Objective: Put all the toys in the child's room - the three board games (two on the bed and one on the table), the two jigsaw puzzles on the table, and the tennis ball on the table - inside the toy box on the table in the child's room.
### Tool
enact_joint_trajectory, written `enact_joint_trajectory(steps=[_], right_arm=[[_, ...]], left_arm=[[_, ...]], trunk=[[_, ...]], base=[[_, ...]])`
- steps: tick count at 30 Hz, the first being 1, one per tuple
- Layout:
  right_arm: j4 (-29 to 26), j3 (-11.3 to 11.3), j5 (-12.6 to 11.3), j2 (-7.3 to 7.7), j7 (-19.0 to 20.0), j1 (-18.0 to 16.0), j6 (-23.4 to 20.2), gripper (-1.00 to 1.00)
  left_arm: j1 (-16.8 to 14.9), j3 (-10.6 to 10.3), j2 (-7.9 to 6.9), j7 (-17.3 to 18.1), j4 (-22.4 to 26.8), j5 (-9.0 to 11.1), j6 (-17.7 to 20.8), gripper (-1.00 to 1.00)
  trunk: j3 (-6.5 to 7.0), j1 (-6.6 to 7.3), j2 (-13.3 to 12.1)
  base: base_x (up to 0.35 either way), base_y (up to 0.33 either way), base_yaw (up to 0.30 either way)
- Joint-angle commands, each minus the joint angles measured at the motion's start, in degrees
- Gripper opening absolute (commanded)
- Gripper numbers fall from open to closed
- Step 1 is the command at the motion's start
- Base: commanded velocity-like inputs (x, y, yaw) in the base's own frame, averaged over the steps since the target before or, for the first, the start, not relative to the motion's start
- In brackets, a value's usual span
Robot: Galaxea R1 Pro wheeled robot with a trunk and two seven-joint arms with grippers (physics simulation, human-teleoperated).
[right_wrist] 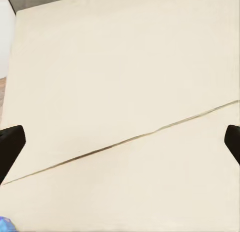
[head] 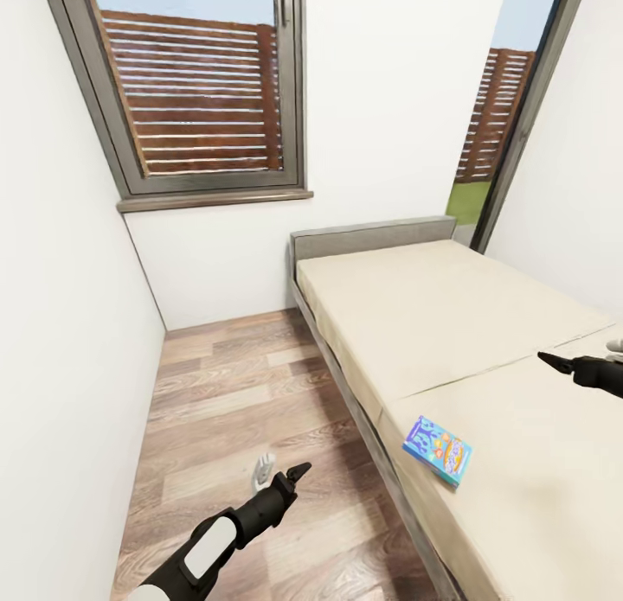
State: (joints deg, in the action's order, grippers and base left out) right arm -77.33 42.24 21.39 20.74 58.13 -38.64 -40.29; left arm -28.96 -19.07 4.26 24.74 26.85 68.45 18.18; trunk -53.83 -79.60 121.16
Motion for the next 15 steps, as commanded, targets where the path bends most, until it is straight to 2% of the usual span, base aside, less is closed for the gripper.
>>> enact_joint_trajectory(steps=[1, 9, 15], right_arm=[[-0.47, 0.11, 0.50, -0.04, 0.58, 0.00, -0.25, 1.00], [-3.13, 0.64, 0.50, -0.12, 0.74, 1.41, -0.31, 1.00], [-3.71, 0.72, 0.50, -0.12, 0.76, 1.66, -0.76, 1.00]], left_arm=[[-0.05, -0.18, -0.03, 0.10, -0.04, 0.56, 0.23, 1.00], [-0.05, -0.18, -0.13, 0.32, -0.01, 0.62, 0.21, 1.00], [-0.22, -0.18, -0.25, 2.14, 0.03, 0.49, 0.35, 1.00]], trunk=[[-0.05, 0.01, 0.02], [-0.05, 0.01, 0.02], [-0.05, 0.01, 0.02]], base=[[0.000, 0.000, -0.293], [0.000, 0.000, -0.294], [0.000, 0.000, -0.294]])
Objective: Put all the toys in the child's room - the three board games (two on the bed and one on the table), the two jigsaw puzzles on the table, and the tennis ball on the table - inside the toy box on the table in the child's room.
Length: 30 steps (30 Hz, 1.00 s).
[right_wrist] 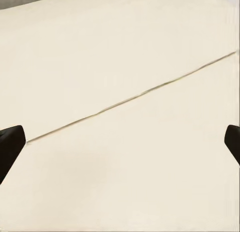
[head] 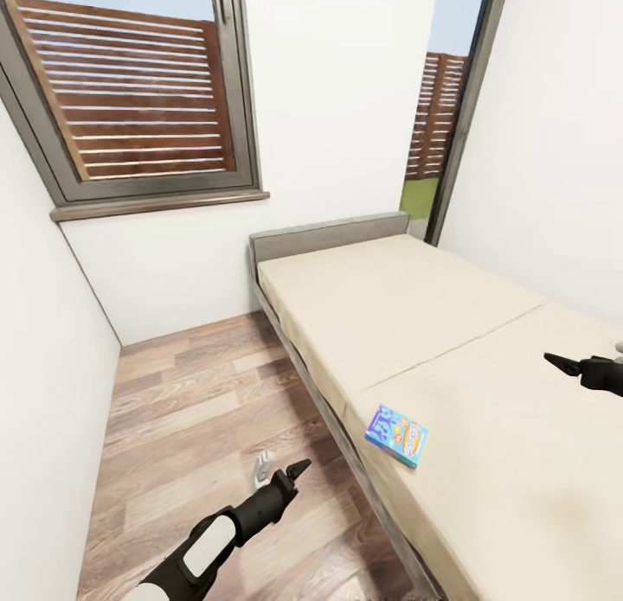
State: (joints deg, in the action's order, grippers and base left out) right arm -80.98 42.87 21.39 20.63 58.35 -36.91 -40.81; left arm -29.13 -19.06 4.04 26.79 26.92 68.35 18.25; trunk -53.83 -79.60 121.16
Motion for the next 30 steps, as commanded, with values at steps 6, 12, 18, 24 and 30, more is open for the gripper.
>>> enact_joint_trajectory(steps=[6, 12, 18, 24, 30], right_arm=[[-0.39, 0.16, 0.44, 0.02, 0.58, 0.21, -0.47, 1.00], [-0.86, 0.14, 0.42, -0.02, 0.62, 0.45, -0.53, 1.00], [-1.69, 0.13, 0.41, -0.32, 0.63, 1.05, -0.55, 1.00], [-3.33, 0.19, 0.43, -0.99, 0.63, 1.81, -0.53, 1.00], [-4.26, 0.19, 0.41, -1.17, 0.63, 2.25, -0.53, 1.00]], left_arm=[[-1.91, -0.15, -0.39, 2.20, -0.07, 0.22, 0.37, 1.00], [-3.29, -0.09, -1.61, 4.91, -0.10, 0.48, 0.38, 1.00], [-4.84, -0.08, -1.97, 6.01, -0.11, 0.58, 0.48, 1.00], [-6.05, -0.04, -3.38, 7.07, -0.15, 0.67, 0.80, 1.00], [-7.91, -0.01, -5.43, 10.29, -4.50, 0.55, 1.77, 1.00]], trunk=[[-0.05, 0.01, 0.02], [-0.05, 0.01, 0.02], [-0.05, 0.01, 0.02], [-0.05, 0.01, 0.02], [-0.05, 0.01, 0.02]], base=[[0.000, 0.000, -0.294], [0.000, 0.000, -0.294], [0.000, 0.000, -0.253], [0.000, 0.000, -0.051], [0.000, 0.000, -0.003]])
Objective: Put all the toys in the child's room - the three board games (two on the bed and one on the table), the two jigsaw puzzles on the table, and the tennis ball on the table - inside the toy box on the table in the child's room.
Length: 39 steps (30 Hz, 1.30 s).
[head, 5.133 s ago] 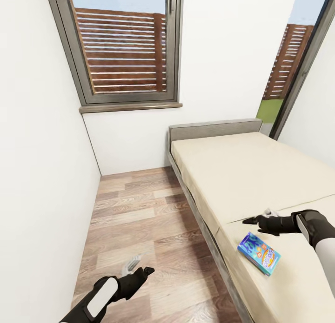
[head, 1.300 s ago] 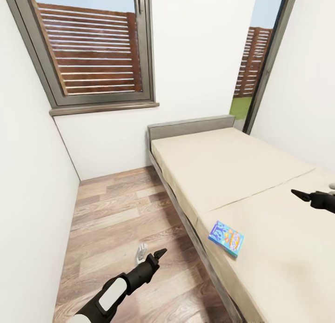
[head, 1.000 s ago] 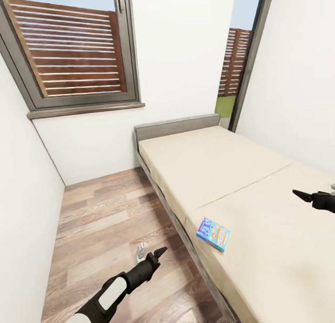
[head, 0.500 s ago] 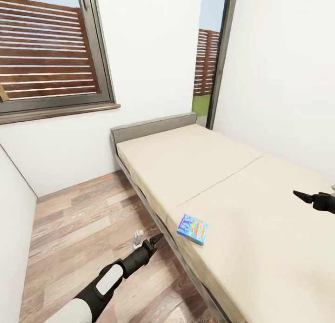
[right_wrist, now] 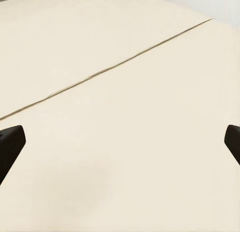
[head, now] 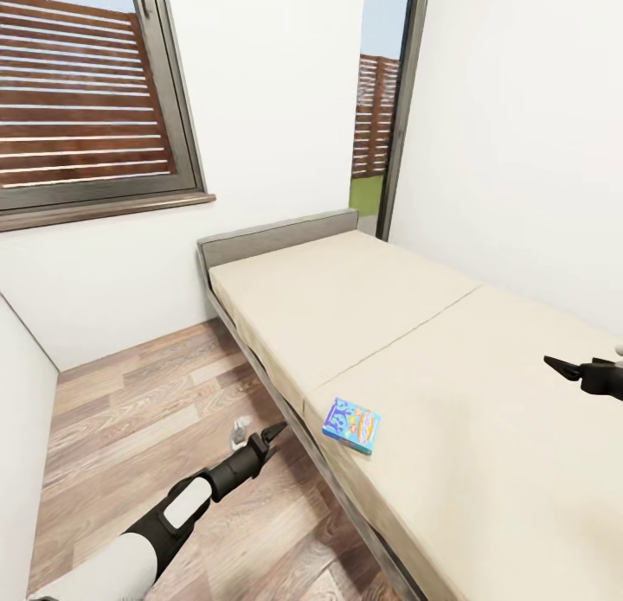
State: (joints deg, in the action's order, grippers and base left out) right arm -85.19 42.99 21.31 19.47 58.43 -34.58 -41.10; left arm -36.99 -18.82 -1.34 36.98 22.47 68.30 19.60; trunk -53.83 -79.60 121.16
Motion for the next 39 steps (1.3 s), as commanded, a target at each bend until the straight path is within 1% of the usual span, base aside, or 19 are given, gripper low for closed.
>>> enact_joint_trajectory(steps=[1, 5, 9, 24, 29, 31, 32, 34, 35, 39], right_arm=[[-0.12, 0.08, 0.49, -0.02, 0.54, -0.03, -0.26, 1.00], [-0.20, 0.08, 0.51, -0.04, 0.54, 0.04, -0.24, 1.00], [-0.23, 0.08, 0.51, -0.04, 0.54, 0.08, -0.26, 1.00], [-0.24, 0.08, 0.49, -0.04, 0.54, 0.20, -0.23, 1.00], [-0.26, 0.08, 0.49, -0.07, 0.54, 0.31, -0.22, 1.00], [-0.28, 0.08, 0.49, -0.11, 0.54, 0.45, -0.22, 1.00], [-0.66, 0.08, 0.49, -0.53, 0.54, 0.65, -0.21, 1.00], [-1.18, 0.08, 0.49, -1.01, 0.54, 0.77, -0.21, 1.00], [-2.25, 0.08, 0.49, -1.82, 0.54, 1.24, -0.21, 1.00], [-3.28, 0.08, 0.49, -2.30, 0.54, 2.20, -0.21, 1.00]], left_arm=[[-0.29, -0.25, -0.39, 1.55, -0.95, 0.56, 0.46, 1.00], [-0.57, -0.25, -0.82, 3.52, -2.06, 0.47, 0.50, 1.00], [-0.66, -0.25, -0.95, 4.09, -2.42, 0.42, 0.52, 1.00], [-0.73, -0.25, -1.05, 4.55, -2.69, 0.41, 0.53, 1.00], [-1.35, -0.26, -1.39, 4.53, -2.69, 0.25, 0.59, 1.00], [-1.69, -0.26, -1.96, 4.52, -2.69, 0.27, 0.61, 1.00], [-1.99, -0.22, -3.60, 4.67, -2.69, 0.51, 0.66, 1.00], [-2.10, -0.17, -4.63, 4.82, -2.69, 0.64, 0.67, 1.00], [-2.21, -0.11, -5.97, 5.13, -2.69, 0.78, 0.74, 1.00], [-2.12, -0.05, -7.16, 5.36, -3.11, 0.80, 0.71, 1.00]], trunk=[[-0.05, 0.01, 0.02], [-0.05, 0.01, 0.02], [-0.05, 0.01, 0.02], [-0.05, 0.01, 0.02], [-0.05, 0.01, 0.02], [-0.05, 0.01, 0.02], [-0.05, 0.01, 0.02], [-0.05, 0.01, 0.02], [-0.05, 0.01, 0.02], [-0.05, 0.01, 0.02]], base=[[0.000, 0.000, 0.000], [0.000, 0.000, 0.000], [0.000, 0.000, -0.012], [0.000, 0.000, -0.269], [0.000, 0.000, -0.130], [0.000, 0.000, -0.048], [0.000, 0.000, -0.022], [0.000, 0.000, -0.016], [0.000, 0.000, -0.006], [0.000, 0.000, -0.002]])
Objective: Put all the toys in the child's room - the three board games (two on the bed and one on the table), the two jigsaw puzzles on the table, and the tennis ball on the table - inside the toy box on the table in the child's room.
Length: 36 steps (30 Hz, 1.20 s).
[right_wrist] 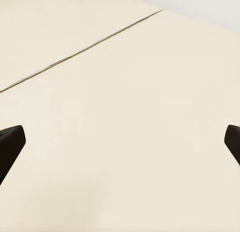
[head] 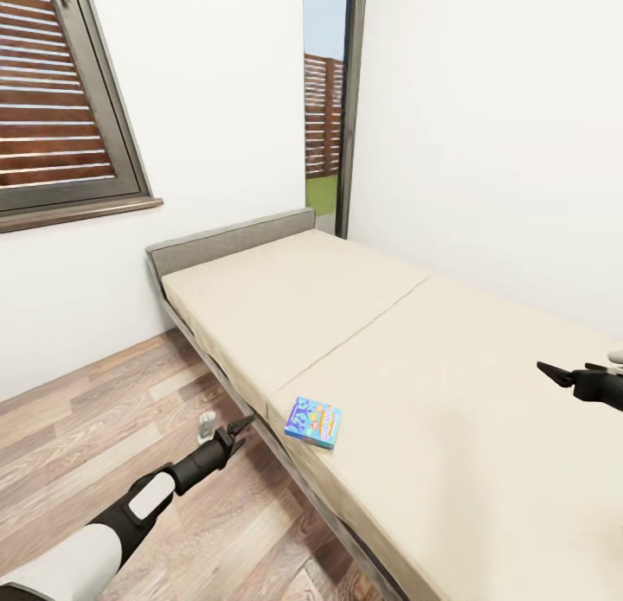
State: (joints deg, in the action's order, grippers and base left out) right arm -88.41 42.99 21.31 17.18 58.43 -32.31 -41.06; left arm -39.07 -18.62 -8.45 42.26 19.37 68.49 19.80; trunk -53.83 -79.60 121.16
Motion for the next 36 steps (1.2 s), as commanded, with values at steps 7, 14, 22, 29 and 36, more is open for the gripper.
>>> enact_joint_trajectory(steps=[7, 14, 22, 29, 36], right_arm=[[-0.17, 0.07, 0.51, -0.04, 0.54, 0.04, -0.24, 1.00], [-0.19, 0.07, 0.49, -0.04, 0.54, 0.05, -0.24, 1.00], [-0.19, 0.07, 0.49, -0.09, 0.54, 0.06, -0.24, 1.00], [-0.19, 0.04, 0.49, -0.12, 0.54, 0.06, -0.24, 1.00], [-0.19, 0.07, 0.49, -0.12, 0.54, 0.06, -0.24, 1.00]], left_arm=[[0.04, -0.21, -0.36, 0.10, -1.72, 0.62, 0.44, 1.00], [0.00, -0.27, -0.34, 0.07, -2.99, 0.72, 0.37, 1.00], [-0.03, -0.42, -0.19, 0.18, -3.10, 0.82, 0.37, 1.00], [-0.04, -0.44, -0.02, 0.49, -3.11, 0.83, 0.41, 1.00], [-0.08, -0.45, 0.01, 0.54, -3.11, 0.85, 0.41, 1.00]], trunk=[[-0.05, 0.01, 0.02], [-0.05, 0.01, 0.02], [-0.05, 0.01, 0.02], [-0.05, 0.01, 0.02], [-0.05, 0.01, 0.02]], base=[[0.000, 0.000, -0.093], [0.000, 0.000, -0.269], [0.000, 0.000, -0.135], [0.000, 0.000, -0.079], [0.000, 0.000, -0.231]])
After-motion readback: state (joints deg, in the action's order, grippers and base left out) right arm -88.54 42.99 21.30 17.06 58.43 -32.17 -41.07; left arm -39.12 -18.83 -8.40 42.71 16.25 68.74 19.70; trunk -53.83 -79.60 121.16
